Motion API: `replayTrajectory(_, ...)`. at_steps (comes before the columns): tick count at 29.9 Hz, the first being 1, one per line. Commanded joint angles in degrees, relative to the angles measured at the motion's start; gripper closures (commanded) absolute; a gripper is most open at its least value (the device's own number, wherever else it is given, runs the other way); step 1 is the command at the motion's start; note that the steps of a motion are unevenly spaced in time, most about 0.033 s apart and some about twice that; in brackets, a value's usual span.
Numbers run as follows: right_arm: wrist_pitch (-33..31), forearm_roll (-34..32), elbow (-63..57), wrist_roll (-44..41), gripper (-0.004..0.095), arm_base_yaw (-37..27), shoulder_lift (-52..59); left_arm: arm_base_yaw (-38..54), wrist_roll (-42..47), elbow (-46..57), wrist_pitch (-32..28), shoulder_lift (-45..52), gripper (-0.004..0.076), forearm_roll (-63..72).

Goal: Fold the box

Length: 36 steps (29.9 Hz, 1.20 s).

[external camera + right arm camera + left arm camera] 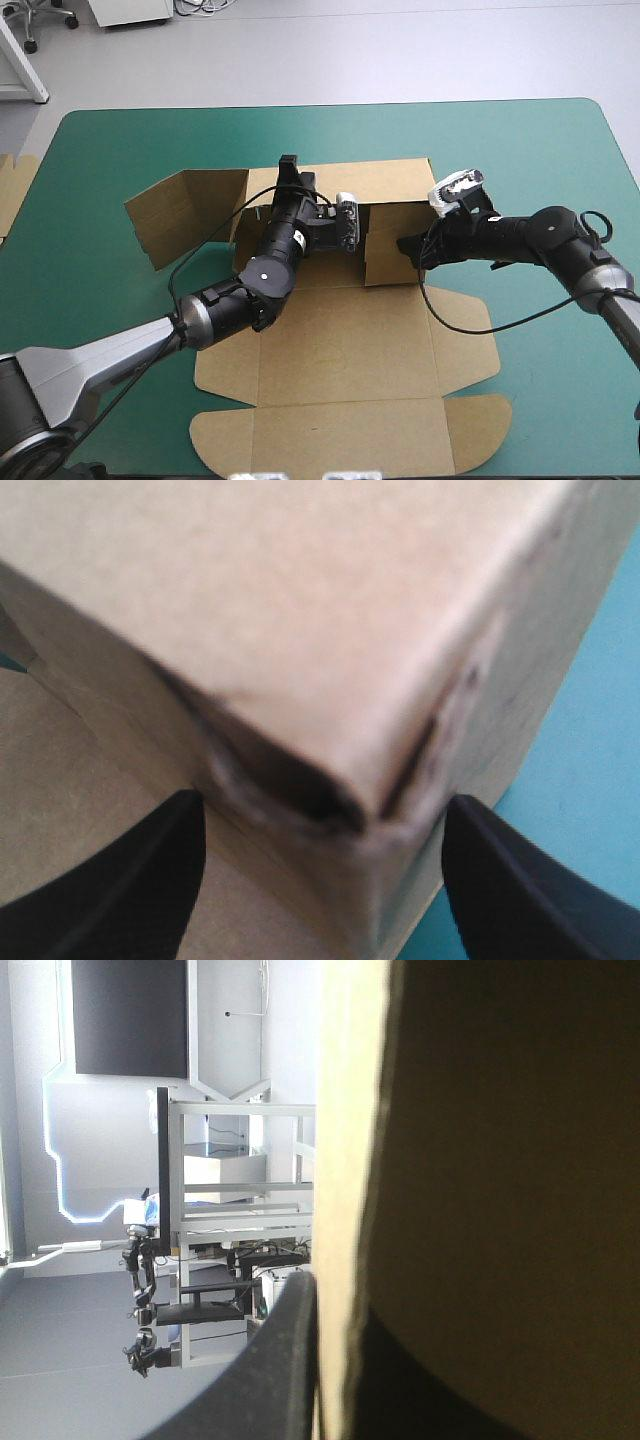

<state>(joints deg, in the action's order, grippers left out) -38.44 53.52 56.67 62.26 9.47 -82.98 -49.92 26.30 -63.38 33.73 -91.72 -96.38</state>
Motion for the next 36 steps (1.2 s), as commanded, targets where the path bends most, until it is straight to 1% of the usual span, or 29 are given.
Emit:
replayTrajectory(1,-4.69,-1.38,2.35,-4.67,0.0302,0.29,3.29,-0.97,0.96,-1.94,-2.21,2.26,0.0734,-2.07)
replayTrajectory(4,-6.57,-5.4,2.24,-7.89,0.0302,0.29,5.21,-0.97,0.96,-1.94,-2.21,2.26,0.0734,-1.77)
replayTrajectory(7,-10.23,-8.71,2.0,-11.61,0.0305,0.29,7.82,-0.97,0.96,-1.94,-2.08,2.26,0.0734,-1.16)
replayTrajectory(10,-8.74,-11.12,-0.22,-13.82,0.0324,0.29,11.57,-0.97,0.96,-1.94,-2.08,2.26,0.0734,-1.13)
replayTrajectory(13,-5.07,-14.51,-4.65,-15.45,0.0327,0.29,15.19,-0.97,0.96,-1.94,-1.95,2.26,0.0734,-0.66)
replayTrajectory(16,1.4,-13.83,-9.87,-15.21,0.0327,0.29,17.85,-0.97,0.96,-1.94,-1.21,2.26,0.0734,-0.66)
replayTrajectory(18,6.64,-11.78,-13.36,-14.98,0.0327,0.29,18.45,-0.97,0.96,-1.94,0.2,2.26,0.0734,-0.54)
replayTrajectory(19,7.64,-10.84,-14.1,-14.46,0.0327,0.29,18.45,-0.97,1.07,-1.94,1.4,2.26,0.0734,-0.54)
replayTrajectory(21,9.58,-6.6,-16.03,-11.01,0.0318,0.29,18.32,-0.97,1.19,-1.94,3.64,2.26,0.0734,-0.54)
replayTrajectory(23,9.86,-2.82,-16.65,-8.11,0.0311,0.29,18.08,-0.97,1.19,-1.94,5.01,2.26,0.0734,-0.39)
replayTrajectory(27,10.98,0.2,-16.43,-6.23,0.0312,0.29,18.62,-0.97,1.28,-1.94,5.97,2.26,0.0734,-0.29)
replayTrajectory(30,12.79,-0.06,-16.43,-2.88,0.0312,0.29,19.42,-0.97,1.91,-1.94,5.76,2.26,0.0734,-0.29)
replayTrajectory(31,13.53,-1.05,-16.43,-2.72,0.0312,0.29,19.62,-0.97,2.21,-1.94,5.76,2.26,0.0734,-0.29)
replayTrajectory(34,13.78,-4.56,-16.43,-5.64,0.0313,-0.62,20.73,-0.97,3.36,-1.94,6.12,2.26,0.0734,-0.43)
replayTrajectory(36,13.07,-5.7,-16.43,-5.49,0.0318,-3.08,21.88,-0.97,3.36,-1.94,6.52,2.26,0.0734,-0.43)
